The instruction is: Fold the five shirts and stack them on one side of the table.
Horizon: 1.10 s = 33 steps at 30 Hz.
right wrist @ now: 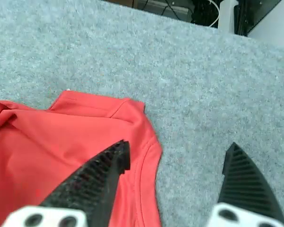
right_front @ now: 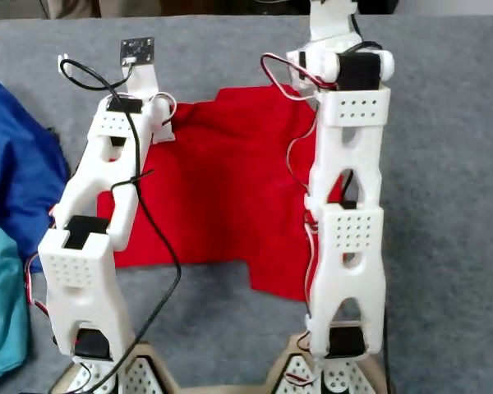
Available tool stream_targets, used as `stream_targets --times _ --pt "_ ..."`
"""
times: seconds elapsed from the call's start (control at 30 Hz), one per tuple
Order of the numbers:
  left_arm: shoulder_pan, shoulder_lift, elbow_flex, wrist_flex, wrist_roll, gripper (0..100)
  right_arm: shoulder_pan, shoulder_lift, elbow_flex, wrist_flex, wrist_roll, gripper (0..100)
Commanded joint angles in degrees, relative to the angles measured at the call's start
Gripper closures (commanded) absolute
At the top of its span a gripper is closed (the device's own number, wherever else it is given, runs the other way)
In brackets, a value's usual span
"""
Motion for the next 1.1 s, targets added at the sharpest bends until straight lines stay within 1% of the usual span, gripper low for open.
stream_targets --times 0.0,0.07,0.2,0.33,0.47,0.63,0.93,1.07 --pt "0.2 -0.8 -3.1 0.4 -0.1 98 0.8 -5.1 -2.8 -2.9 0.6 67.8" --pt "0.1 -0.8 -3.1 0.4 -0.2 98 0.7 -3.3 -1.2 -7.7 0.5 68.0" --pt "-0.3 -0.7 -3.1 0.3 -0.2 98 -0.9 3.7 3.9 -21.4 0.4 68.0" --pt "-0.3 -0.7 -3.1 0.4 -0.2 98 -3.3 10.9 6.6 -28.8 0.4 68.0" --pt "-0.4 -0.7 -3.0 0.4 -0.2 98 -4.6 16.6 6.6 -31.2 0.4 68.0" --pt "-0.4 -0.7 -2.5 0.5 -0.2 98 -4.4 22.6 6.8 -34.2 0.4 68.0" --pt "-0.4 -0.7 -2.5 0.5 -0.1 98 -3.7 26.6 7.0 -33.3 0.4 68.1" --pt "-0.4 -1.1 -3.4 2.6 -0.1 98 -4.0 26.6 6.6 -28.5 -5.5 68.1"
